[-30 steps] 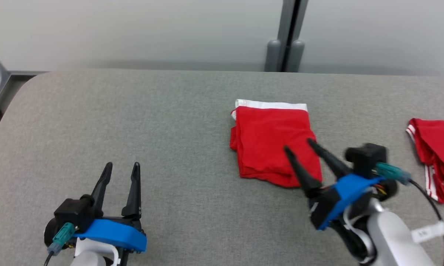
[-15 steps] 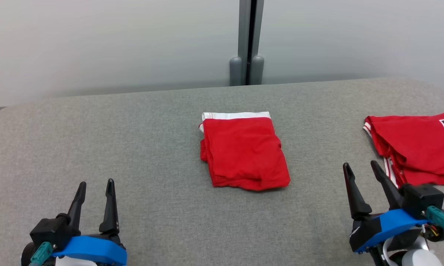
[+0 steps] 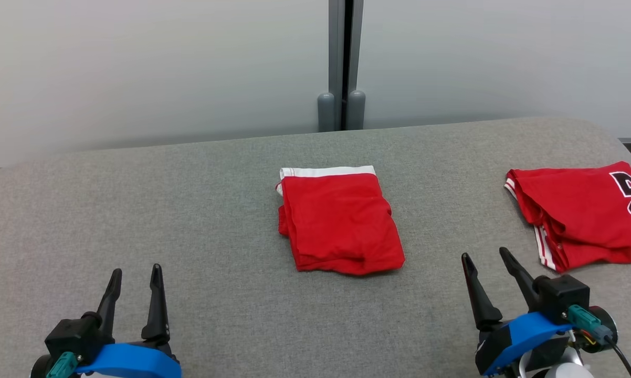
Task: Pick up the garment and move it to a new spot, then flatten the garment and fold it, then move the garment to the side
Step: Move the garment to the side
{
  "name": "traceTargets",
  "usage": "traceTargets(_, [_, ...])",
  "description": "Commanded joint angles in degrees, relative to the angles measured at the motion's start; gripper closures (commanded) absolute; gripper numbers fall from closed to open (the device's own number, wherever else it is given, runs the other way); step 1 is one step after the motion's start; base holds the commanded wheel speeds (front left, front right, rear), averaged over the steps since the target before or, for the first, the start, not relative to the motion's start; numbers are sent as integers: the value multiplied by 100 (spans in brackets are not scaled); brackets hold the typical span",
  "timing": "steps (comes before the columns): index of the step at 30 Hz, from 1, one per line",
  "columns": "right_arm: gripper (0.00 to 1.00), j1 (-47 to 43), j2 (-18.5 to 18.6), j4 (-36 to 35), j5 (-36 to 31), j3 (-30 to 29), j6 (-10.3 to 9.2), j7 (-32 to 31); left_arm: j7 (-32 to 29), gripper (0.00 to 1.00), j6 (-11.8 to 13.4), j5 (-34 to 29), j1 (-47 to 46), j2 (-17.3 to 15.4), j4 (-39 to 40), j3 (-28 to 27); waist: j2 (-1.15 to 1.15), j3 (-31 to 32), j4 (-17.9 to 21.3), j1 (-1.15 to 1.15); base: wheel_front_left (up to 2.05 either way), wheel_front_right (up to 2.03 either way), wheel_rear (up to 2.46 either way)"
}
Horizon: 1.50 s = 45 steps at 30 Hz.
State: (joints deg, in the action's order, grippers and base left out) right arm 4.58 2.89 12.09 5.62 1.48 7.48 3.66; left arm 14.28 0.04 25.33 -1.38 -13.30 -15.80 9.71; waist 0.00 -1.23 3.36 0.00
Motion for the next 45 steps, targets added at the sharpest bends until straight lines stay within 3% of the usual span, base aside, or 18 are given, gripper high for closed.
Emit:
traceTargets(1, [0, 81, 5, 19, 13, 19, 4, 22, 4, 0, 34, 27, 29, -3, 29, -14, 0, -5, -10, 0, 0, 0, 0])
traceTargets(22, [0, 381, 2, -23, 229, 94, 4, -150, -146, 0, 180, 54, -70, -56, 419, 64, 0, -257, -135, 0, 0, 0, 0])
traceTargets(29, [0, 1405, 4, 331, 509, 254, 4, -1500, -229, 0, 136, -31, -416, -78, 608, 179, 0, -734, -347, 0, 0, 0, 0])
traceTargets(37, [0, 2887, 5, 1716, 565, -183, 4, -2814, -219, 0, -3, -112, -887, 16, 583, 423, 0, -1296, -898, 0, 0, 0, 0])
traceTargets(45, [0, 3593, 10, 3129, 14, -486, 4, -3325, -118, 0, -171, -127, -1235, 170, 245, 632, 0, -1481, -1296, 0, 0, 0, 0])
